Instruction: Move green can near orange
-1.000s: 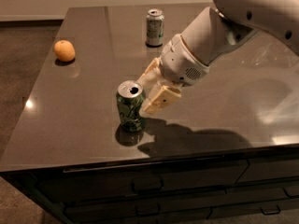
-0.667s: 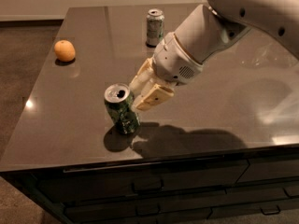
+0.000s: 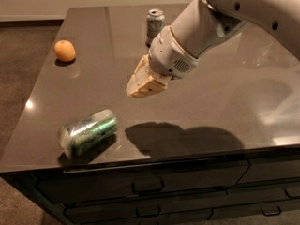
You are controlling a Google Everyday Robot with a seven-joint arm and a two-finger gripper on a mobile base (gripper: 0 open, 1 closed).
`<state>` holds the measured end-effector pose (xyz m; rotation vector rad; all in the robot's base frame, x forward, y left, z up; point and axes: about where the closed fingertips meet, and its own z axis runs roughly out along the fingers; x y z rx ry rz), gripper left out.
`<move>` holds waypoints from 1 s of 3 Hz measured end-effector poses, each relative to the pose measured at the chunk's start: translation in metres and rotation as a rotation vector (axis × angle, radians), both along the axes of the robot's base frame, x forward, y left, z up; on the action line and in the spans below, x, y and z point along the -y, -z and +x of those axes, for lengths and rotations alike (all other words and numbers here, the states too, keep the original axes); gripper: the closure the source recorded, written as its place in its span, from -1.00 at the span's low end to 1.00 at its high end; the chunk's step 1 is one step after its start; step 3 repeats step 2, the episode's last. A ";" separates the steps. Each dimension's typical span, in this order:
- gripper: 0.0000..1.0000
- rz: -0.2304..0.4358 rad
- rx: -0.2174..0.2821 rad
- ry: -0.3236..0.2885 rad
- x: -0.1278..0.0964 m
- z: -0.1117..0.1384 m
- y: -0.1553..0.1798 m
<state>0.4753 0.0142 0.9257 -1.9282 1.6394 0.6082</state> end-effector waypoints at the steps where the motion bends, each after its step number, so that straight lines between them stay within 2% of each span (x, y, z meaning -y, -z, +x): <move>1: 0.67 -0.010 0.034 0.057 0.009 0.009 -0.001; 2: 0.20 -0.009 0.036 0.052 0.007 0.008 -0.002; 3: 0.20 -0.009 0.036 0.052 0.007 0.008 -0.002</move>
Offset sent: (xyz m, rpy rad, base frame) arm 0.0077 -0.0076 0.0009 -0.0087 -0.0291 -0.0492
